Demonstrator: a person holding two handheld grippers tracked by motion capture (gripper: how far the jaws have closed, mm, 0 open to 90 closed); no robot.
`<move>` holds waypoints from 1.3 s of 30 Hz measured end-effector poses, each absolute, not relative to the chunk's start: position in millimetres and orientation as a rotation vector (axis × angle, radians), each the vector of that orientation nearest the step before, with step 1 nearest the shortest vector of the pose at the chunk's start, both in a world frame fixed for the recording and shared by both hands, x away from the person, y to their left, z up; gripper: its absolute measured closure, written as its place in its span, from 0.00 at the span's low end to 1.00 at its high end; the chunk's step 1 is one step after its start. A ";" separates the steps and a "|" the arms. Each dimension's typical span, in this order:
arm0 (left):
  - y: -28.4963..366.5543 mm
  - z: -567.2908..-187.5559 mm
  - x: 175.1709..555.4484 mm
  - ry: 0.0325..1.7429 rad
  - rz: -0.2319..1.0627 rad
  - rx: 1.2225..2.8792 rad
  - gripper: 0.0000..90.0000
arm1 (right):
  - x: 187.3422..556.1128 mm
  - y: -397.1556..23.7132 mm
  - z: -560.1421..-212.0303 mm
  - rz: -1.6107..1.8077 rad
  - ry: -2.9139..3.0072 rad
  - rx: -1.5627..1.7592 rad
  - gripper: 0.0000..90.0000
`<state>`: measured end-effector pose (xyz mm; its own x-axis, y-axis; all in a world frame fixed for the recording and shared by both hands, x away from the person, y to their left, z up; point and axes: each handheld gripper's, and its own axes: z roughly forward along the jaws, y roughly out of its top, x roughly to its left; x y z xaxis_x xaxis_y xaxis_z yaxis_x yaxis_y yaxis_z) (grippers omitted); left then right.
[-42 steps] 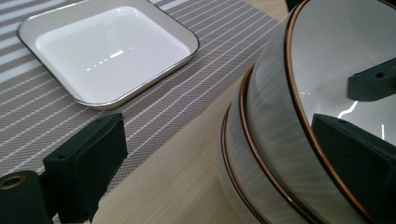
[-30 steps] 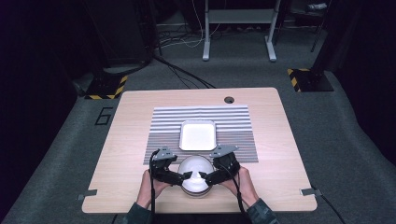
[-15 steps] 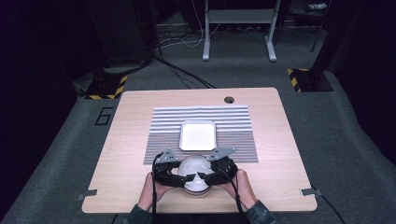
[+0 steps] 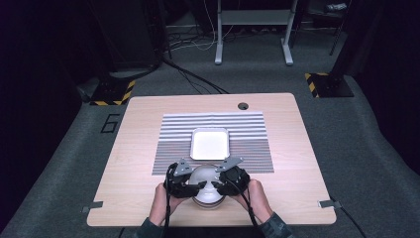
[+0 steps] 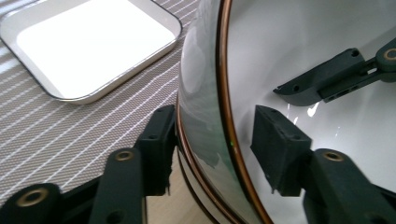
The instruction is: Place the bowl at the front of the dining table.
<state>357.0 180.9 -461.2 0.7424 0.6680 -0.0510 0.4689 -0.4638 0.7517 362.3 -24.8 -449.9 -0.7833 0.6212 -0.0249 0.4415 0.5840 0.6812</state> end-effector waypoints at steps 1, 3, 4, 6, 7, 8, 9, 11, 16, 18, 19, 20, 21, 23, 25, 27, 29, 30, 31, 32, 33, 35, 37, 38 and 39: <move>181.2 -461.3 357.1 0.858 0.320 2.142 0.58 | 362.1 -24.7 -449.7 0.994 2.552 0.882 0.63; 181.9 -461.2 356.7 0.859 0.320 2.133 0.59 | 362.5 -25.2 -448.7 1.000 2.541 0.873 0.65; 181.9 -460.8 356.3 0.859 0.325 2.130 0.60 | 362.3 -25.0 -448.0 1.003 2.536 0.882 0.66; 182.0 -459.9 355.8 0.865 0.330 2.127 0.63 | 362.5 -25.3 -447.0 1.004 2.531 0.877 0.68; 182.4 -459.7 355.8 0.864 0.327 2.126 0.63 | 361.7 -24.9 -446.7 1.005 2.528 0.888 0.68; 182.6 -459.5 355.7 0.861 0.333 2.123 0.64 | 361.2 -24.7 -446.2 1.001 2.523 0.884 0.69; 182.8 -459.2 355.5 0.861 0.339 2.122 0.64 | 361.0 -24.6 -445.7 0.995 2.514 0.871 0.69; 182.5 -458.7 354.8 0.861 0.351 2.120 0.65 | 359.0 -23.9 -444.5 0.991 2.499 0.871 0.71; 181.5 -455.2 350.8 0.858 0.413 2.118 0.69 | 355.8 -23.7 -441.6 0.987 2.448 0.835 0.77; 181.0 -453.8 349.6 0.855 0.432 2.122 0.71 | 354.4 -23.4 -441.1 0.993 2.430 0.840 0.79; 180.5 -453.3 348.9 0.856 0.441 2.115 0.72 | 354.1 -23.3 -440.8 0.994 2.426 0.839 0.79; 180.4 -452.2 347.9 0.852 0.460 2.116 0.73 | 353.9 -23.4 -440.5 0.995 2.416 0.826 0.80; 180.1 -451.6 347.2 0.850 0.473 2.114 0.74 | 353.3 -23.1 -440.4 0.998 2.406 0.818 0.80; 179.7 -450.8 345.9 0.848 0.490 2.108 0.76 | 352.1 -22.7 -440.0 1.000 2.392 0.816 0.81; 179.2 -450.1 344.5 0.842 0.511 2.105 0.77 | 351.5 -22.6 -439.7 1.008 2.374 0.807 0.82; 178.9 -449.5 343.5 0.840 0.527 2.102 0.78 | 350.4 -22.4 -439.4 1.012 2.360 0.809 0.83; 178.8 -448.5 342.4 0.834 0.545 2.097 0.80 | 349.7 -22.1 -439.0 1.015 2.348 0.800 0.84; 178.8 -447.9 341.9 0.832 0.551 2.094 0.81 | 349.5 -21.9 -438.6 1.017 2.339 0.796 0.84; 178.7 -447.5 341.3 0.830 0.560 2.089 0.81 | 349.2 -21.7 -438.4 1.019 2.334 0.796 0.85; 178.7 -447.2 340.8 0.830 0.565 2.087 0.82 | 348.6 -21.4 -438.2 1.024 2.325 0.801 0.85; 178.9 -446.6 340.2 0.827 0.572 2.089 0.82 | 348.7 -21.4 -438.1 1.025 2.320 0.794 0.86; 178.9 -445.7 338.7 0.825 0.590 2.079 0.84 | 347.7 -20.9 -437.5 1.026 2.311 0.792 0.86; 179.4 -443.6 337.5 0.817 0.605 2.077 0.85 | 347.4 -20.0 -437.0 1.028 2.300 0.787 0.87; 179.5 -443.1 337.3 0.818 0.603 2.078 0.86 | 347.2 -20.0 -436.6 1.026 2.298 0.780 0.87; 179.5 -443.0 337.2 0.817 0.605 2.078 0.86 | 347.0 -19.6 -436.3 1.029 2.296 0.779 0.87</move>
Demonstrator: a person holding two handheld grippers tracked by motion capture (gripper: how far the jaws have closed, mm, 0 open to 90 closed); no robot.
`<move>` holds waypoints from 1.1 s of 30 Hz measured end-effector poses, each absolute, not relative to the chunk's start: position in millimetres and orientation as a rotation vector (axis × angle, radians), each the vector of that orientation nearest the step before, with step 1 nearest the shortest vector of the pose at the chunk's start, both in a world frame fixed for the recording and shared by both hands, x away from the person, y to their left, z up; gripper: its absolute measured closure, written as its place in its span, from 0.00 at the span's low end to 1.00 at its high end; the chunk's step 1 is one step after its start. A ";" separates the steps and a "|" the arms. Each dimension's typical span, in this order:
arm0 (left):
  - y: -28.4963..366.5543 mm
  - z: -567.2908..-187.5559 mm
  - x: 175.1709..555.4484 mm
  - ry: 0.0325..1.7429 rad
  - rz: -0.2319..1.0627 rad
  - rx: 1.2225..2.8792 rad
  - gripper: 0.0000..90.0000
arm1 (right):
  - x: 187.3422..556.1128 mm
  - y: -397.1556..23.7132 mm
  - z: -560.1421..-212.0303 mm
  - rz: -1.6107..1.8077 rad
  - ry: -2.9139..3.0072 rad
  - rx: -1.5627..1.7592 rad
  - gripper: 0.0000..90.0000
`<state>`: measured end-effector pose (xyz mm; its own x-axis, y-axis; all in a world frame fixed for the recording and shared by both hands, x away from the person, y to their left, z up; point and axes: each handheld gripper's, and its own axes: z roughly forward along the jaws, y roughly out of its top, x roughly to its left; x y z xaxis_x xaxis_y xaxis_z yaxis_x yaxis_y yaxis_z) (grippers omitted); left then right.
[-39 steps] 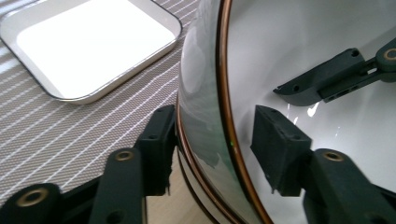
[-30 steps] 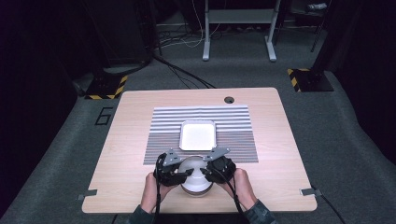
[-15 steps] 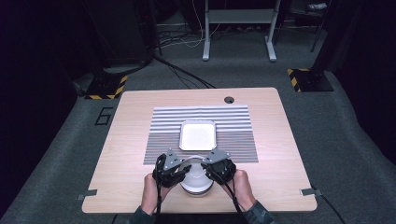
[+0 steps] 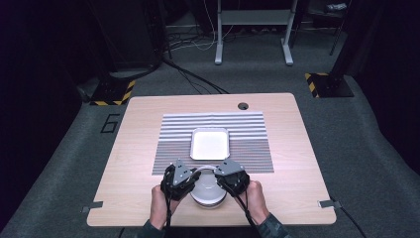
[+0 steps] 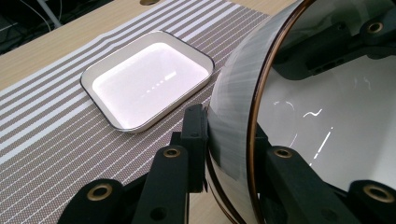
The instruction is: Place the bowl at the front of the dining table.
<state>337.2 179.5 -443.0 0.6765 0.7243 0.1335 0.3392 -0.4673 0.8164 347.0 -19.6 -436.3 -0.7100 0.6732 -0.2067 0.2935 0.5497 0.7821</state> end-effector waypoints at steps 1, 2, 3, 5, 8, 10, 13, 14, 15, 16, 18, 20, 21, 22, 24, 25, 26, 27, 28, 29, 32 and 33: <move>179.3 -443.3 337.1 0.814 0.609 2.072 0.86 | 347.0 -19.6 -435.8 1.030 2.294 0.780 0.88; 179.3 -442.9 336.9 0.813 0.609 2.075 0.86 | 347.1 -19.7 -435.5 1.033 2.290 0.775 0.88; 179.0 -442.9 336.6 0.818 0.609 2.067 0.86 | 346.9 -19.6 -435.2 1.035 2.289 0.775 0.88; 178.8 -441.8 336.0 0.815 0.617 2.067 0.86 | 346.3 -19.6 -434.2 1.039 2.282 0.771 0.89; 179.4 -439.0 335.8 0.802 0.627 2.062 0.87 | 346.0 -18.8 -432.6 1.048 2.273 0.762 0.90; 179.3 -437.5 335.5 0.802 0.625 2.055 0.88 | 346.3 -18.2 -431.4 1.050 2.273 0.757 0.90; 180.3 -436.0 335.2 0.800 0.620 2.050 0.89 | 346.1 -17.4 -429.9 1.056 2.272 0.751 0.90; 180.3 -435.7 334.9 0.798 0.620 2.047 0.89 | 345.8 -17.3 -429.4 1.054 2.272 0.748 0.90; 180.3 -435.3 334.5 0.798 0.622 2.045 0.89 | 345.1 -17.2 -428.5 1.053 2.268 0.746 0.90; 180.4 -434.4 334.3 0.792 0.622 2.045 0.89 | 344.8 -17.3 -427.7 1.050 2.264 0.736 0.90; 180.0 -432.1 333.0 0.790 0.632 2.029 0.89 | 343.1 -17.4 -424.7 1.049 2.253 0.729 0.90; 179.9 -428.8 332.1 0.783 0.645 2.018 0.89 | 341.8 -17.6 -421.8 1.050 2.240 0.722 0.90; 179.8 -427.1 331.8 0.777 0.654 2.015 0.89 | 341.3 -17.8 -419.9 1.052 2.232 0.716 0.90; 179.6 -425.4 331.4 0.775 0.665 2.011 0.89 | 340.9 -18.0 -418.1 1.054 2.226 0.713 0.90; 178.9 -421.9 331.1 0.771 0.674 2.001 0.89 | 340.8 -18.5 -415.0 1.059 2.215 0.701 0.90; 179.0 -420.6 331.1 0.765 0.675 2.005 0.89 | 340.6 -18.9 -413.3 1.063 2.210 0.699 0.90; 178.9 -419.1 331.1 0.756 0.680 1.997 0.89 | 340.7 -19.2 -412.2 1.064 2.207 0.696 0.90; 179.3 -418.2 330.9 0.755 0.680 1.997 0.89 | 340.4 -19.6 -410.3 1.064 2.202 0.690 0.90; 179.6 -416.9 330.9 0.753 0.685 1.993 0.89 | 340.6 -19.5 -409.2 1.065 2.199 0.682 0.90; 179.6 -416.3 330.7 0.754 0.689 1.988 0.89 | 340.3 -19.2 -407.2 1.060 2.195 0.676 0.90; 180.1 -412.0 330.0 0.749 0.704 1.991 0.89 | 339.9 -18.6 -404.2 1.067 2.180 0.657 0.90; 179.9 -410.9 330.4 0.744 0.712 1.990 0.89 | 340.2 -18.8 -404.0 1.075 2.174 0.654 0.90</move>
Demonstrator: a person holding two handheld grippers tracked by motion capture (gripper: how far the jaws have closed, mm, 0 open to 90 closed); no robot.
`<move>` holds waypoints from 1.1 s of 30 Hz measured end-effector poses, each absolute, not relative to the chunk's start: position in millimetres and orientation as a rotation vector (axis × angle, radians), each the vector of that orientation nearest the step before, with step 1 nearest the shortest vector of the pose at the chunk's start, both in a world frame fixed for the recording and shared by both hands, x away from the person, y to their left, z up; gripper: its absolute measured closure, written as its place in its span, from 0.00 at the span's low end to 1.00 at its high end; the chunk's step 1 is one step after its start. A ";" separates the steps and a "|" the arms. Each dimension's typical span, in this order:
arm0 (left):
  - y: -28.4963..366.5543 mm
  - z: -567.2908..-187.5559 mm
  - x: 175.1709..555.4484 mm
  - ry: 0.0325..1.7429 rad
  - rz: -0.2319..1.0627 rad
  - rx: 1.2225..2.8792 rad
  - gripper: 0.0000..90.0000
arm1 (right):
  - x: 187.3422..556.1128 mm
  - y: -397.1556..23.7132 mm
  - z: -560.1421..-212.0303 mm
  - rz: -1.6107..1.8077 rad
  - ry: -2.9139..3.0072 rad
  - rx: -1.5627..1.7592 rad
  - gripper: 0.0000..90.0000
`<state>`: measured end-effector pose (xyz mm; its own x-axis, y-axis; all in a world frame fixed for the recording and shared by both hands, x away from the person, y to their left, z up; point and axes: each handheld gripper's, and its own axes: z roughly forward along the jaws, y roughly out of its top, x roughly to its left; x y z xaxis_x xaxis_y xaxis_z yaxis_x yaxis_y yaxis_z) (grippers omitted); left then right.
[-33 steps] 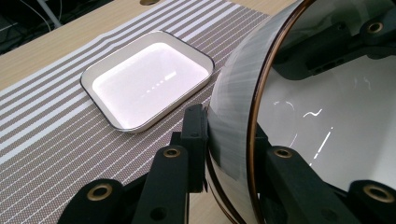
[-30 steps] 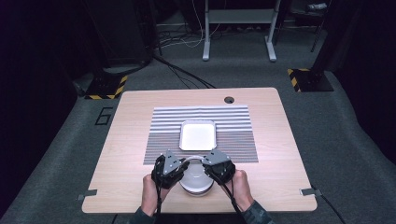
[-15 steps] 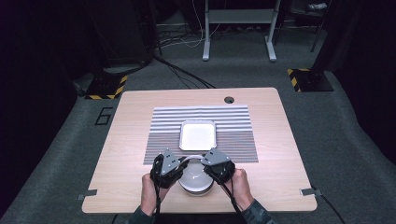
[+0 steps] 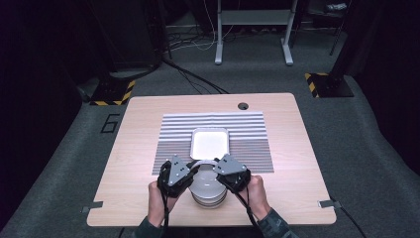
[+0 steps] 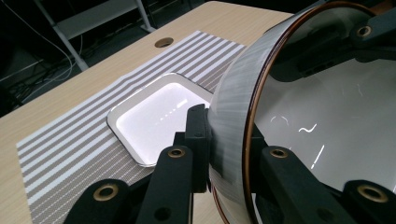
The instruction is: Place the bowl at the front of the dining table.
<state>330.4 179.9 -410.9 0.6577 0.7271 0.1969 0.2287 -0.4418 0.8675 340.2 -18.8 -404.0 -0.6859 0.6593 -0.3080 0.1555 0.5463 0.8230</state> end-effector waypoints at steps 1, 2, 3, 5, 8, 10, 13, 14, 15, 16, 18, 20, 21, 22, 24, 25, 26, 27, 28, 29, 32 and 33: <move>179.5 -409.8 331.1 0.745 0.716 1.989 0.89 | 340.9 -19.3 -403.7 1.084 2.170 0.652 0.90; 179.8 -409.0 331.9 0.742 0.714 1.993 0.89 | 342.0 -19.9 -403.1 1.090 2.171 0.659 0.90; 179.5 -408.6 333.0 0.739 0.719 1.989 0.89 | 343.1 -20.2 -402.5 1.091 2.171 0.656 0.90; 179.5 -407.0 334.6 0.738 0.724 1.983 0.89 | 344.6 -19.9 -400.8 1.088 2.168 0.652 0.90; 179.4 -404.5 335.6 0.737 0.734 1.979 0.89 | 346.4 -20.0 -398.3 1.090 2.159 0.644 0.90; 179.8 -402.7 336.1 0.731 0.739 1.980 0.89 | 346.9 -20.0 -397.2 1.098 2.153 0.653 0.90; 180.1 -400.8 337.0 0.727 0.744 1.971 0.89 | 347.7 -19.8 -394.4 1.098 2.146 0.644 0.90; 180.3 -399.9 337.1 0.727 0.747 1.970 0.89 | 348.3 -20.0 -393.4 1.096 2.142 0.635 0.90; 180.5 -399.0 337.4 0.724 0.750 1.970 0.89 | 348.5 -19.9 -392.6 1.095 2.141 0.631 0.90; 180.6 -398.2 337.7 0.723 0.753 1.967 0.89 | 348.8 -19.6 -391.9 1.099 2.137 0.633 0.90; 181.1 -396.6 338.1 0.722 0.761 1.963 0.89 | 349.7 -19.5 -390.4 1.107 2.135 0.633 0.90; 181.7 -394.9 338.6 0.725 0.768 1.967 0.89 | 350.3 -18.9 -389.4 1.111 2.130 0.632 0.90; 181.7 -394.3 339.4 0.727 0.767 1.963 0.89 | 351.0 -18.6 -388.9 1.113 2.127 0.628 0.90; 181.7 -393.4 340.1 0.729 0.768 1.966 0.89 | 351.6 -18.5 -388.3 1.114 2.130 0.629 0.90; 182.0 -391.4 341.2 0.732 0.775 1.967 0.89 | 353.8 -18.4 -387.2 1.120 2.128 0.624 0.90; 182.0 -390.4 342.1 0.730 0.775 1.966 0.89 | 354.9 -18.5 -386.5 1.122 2.128 0.622 0.90; 182.0 -389.3 342.7 0.729 0.777 1.965 0.89 | 355.6 -18.3 -385.7 1.125 2.127 0.624 0.90; 182.0 -387.9 343.2 0.729 0.783 1.964 0.89 | 355.9 -18.3 -384.7 1.125 2.126 0.626 0.90; 181.8 -387.1 343.4 0.730 0.785 1.961 0.89 | 356.8 -18.4 -383.8 1.132 2.120 0.623 0.90; 181.9 -385.9 344.0 0.727 0.787 1.964 0.89 | 357.2 -18.5 -383.3 1.136 2.118 0.622 0.90; 181.8 -383.6 346.2 0.725 0.790 1.966 0.89 | 359.3 -18.7 -381.5 1.145 2.117 0.625 0.90; 182.0 -383.4 347.2 0.721 0.791 1.964 0.89 | 360.0 -18.7 -381.0 1.143 2.117 0.623 0.90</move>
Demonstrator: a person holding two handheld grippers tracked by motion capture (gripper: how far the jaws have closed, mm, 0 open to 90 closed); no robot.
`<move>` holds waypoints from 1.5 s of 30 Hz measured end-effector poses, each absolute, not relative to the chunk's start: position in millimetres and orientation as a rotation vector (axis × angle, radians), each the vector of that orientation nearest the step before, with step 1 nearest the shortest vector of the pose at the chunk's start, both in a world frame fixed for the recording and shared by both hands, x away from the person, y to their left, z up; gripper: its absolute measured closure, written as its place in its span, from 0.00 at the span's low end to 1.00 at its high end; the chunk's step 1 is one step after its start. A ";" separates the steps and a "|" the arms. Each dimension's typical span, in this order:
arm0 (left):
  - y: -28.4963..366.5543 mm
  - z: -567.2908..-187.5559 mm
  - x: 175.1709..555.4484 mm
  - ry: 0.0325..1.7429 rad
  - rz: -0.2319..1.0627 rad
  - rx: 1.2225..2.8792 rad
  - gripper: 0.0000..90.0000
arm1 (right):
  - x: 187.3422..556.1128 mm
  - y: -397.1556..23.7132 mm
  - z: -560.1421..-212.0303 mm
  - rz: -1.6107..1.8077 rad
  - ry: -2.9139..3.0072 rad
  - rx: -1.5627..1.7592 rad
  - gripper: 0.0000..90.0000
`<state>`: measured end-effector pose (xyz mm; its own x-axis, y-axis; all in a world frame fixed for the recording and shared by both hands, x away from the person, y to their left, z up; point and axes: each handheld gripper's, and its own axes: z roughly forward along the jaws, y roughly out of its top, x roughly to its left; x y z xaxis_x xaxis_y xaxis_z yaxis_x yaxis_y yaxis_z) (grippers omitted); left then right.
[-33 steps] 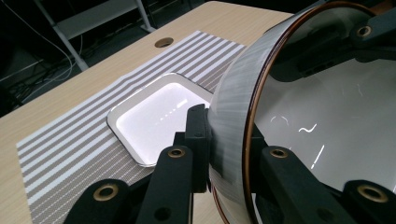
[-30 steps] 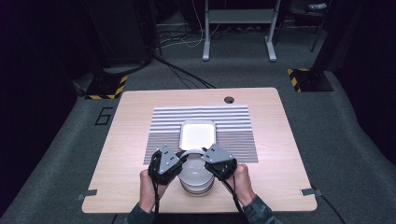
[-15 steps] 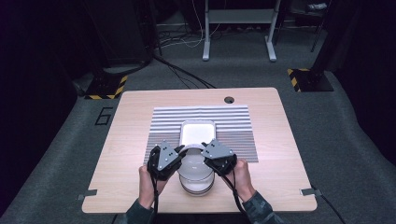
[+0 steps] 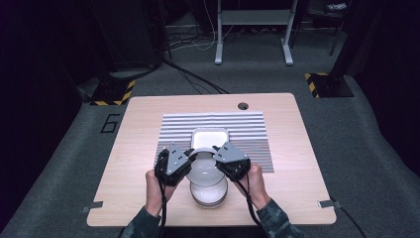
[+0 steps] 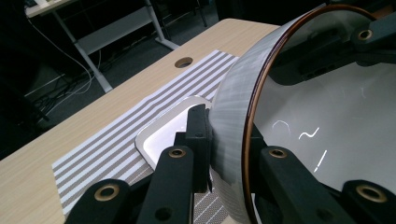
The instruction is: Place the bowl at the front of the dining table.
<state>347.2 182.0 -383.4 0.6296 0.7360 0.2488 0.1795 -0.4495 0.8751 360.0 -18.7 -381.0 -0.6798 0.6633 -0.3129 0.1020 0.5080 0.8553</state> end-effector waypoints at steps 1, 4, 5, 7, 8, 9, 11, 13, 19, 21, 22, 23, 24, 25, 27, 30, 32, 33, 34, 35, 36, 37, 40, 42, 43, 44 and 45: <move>182.1 -382.9 347.8 0.721 0.790 1.965 0.89 | 360.7 -18.7 -380.4 1.142 2.117 0.620 0.90; 182.4 -382.3 349.5 0.724 0.792 1.963 0.89 | 363.0 -18.4 -379.2 1.139 2.117 0.614 0.90; 182.5 -381.8 350.0 0.725 0.788 1.963 0.89 | 363.3 -18.1 -378.9 1.141 2.116 0.617 0.90; 182.4 -381.0 351.2 0.723 0.794 1.955 0.89 | 364.3 -18.4 -377.7 1.138 2.113 0.611 0.90; 182.6 -380.5 351.6 0.724 0.798 1.954 0.89 | 364.7 -18.2 -377.1 1.142 2.110 0.615 0.90; 182.9 -379.9 352.5 0.719 0.802 1.953 0.89 | 365.4 -18.1 -376.4 1.140 2.108 0.611 0.90; 181.9 -379.3 353.4 0.725 0.805 1.947 0.90 | 366.2 -18.3 -375.2 1.146 2.100 0.613 0.90; 180.4 -377.7 354.4 0.727 0.812 1.953 0.90 | 368.0 -19.5 -374.8 1.154 2.096 0.614 0.90; 177.0 -377.0 360.2 0.715 0.813 1.950 0.90 | 372.2 -23.7 -374.1 1.161 2.088 0.615 0.90; 176.7 -378.0 362.9 0.714 0.807 1.947 0.90 | 374.9 -24.3 -374.3 1.157 2.090 0.618 0.90; 176.4 -378.3 364.0 0.714 0.805 1.947 0.90 | 375.6 -24.3 -374.4 1.153 2.088 0.619 0.90; 176.2 -378.3 365.0 0.710 0.803 1.949 0.90 | 376.0 -24.4 -374.4 1.149 2.087 0.620 0.90; 175.9 -378.3 365.5 0.709 0.806 1.952 0.90 | 376.7 -24.8 -374.8 1.149 2.084 0.620 0.90; 175.4 -378.6 366.6 0.708 0.806 1.952 0.90 | 377.2 -25.1 -375.1 1.150 2.084 0.621 0.90; 175.1 -378.9 368.5 0.706 0.805 1.950 0.90 | 378.8 -25.7 -375.8 1.150 2.084 0.625 0.90; 175.8 -378.2 372.0 0.706 0.810 1.943 0.90 | 381.6 -25.2 -374.8 1.147 2.080 0.625 0.90; 176.3 -378.0 374.1 0.699 0.813 1.936 0.90 | 383.6 -24.5 -373.6 1.143 2.076 0.622 0.90; 176.3 -378.2 375.1 0.704 0.812 1.933 0.90 | 384.3 -24.5 -373.4 1.142 2.073 0.619 0.90; 176.1 -378.3 376.2 0.705 0.809 1.932 0.90 | 385.0 -24.2 -373.3 1.142 2.073 0.623 0.90; 176.1 -378.4 376.9 0.706 0.812 1.931 0.90 | 386.2 -24.2 -373.3 1.140 2.073 0.621 0.90; 176.3 -378.4 377.3 0.707 0.816 1.932 0.90 | 387.3 -24.3 -373.5 1.144 2.073 0.620 0.90; 176.9 -378.3 378.1 0.707 0.815 1.932 0.90 | 388.4 -24.2 -373.6 1.147 2.076 0.620 0.90; 179.2 -379.4 381.9 0.710 0.810 1.923 0.90 | 391.1 -21.9 -373.4 1.142 2.077 0.620 0.90; 180.1 -380.3 384.4 0.712 0.806 1.914 0.90 | 393.4 -20.8 -372.7 1.131 2.077 0.614 0.90; 180.3 -380.6 385.6 0.712 0.808 1.911 0.90 | 394.6 -20.4 -372.5 1.129 2.079 0.614 0.90; 180.5 -381.0 386.8 0.713 0.808 1.909 0.90 | 395.7 -20.1 -372.5 1.127 2.079 0.615 0.90; 180.8 -381.1 387.5 0.715 0.809 1.913 0.90 | 397.0 -19.8 -372.8 1.129 2.079 0.616 0.90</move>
<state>387.5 180.8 -381.1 0.6166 0.7483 0.2448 0.1512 -0.4176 0.8959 397.0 -19.8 -372.8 -0.6546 0.6750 -0.3404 0.0823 0.5112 0.8555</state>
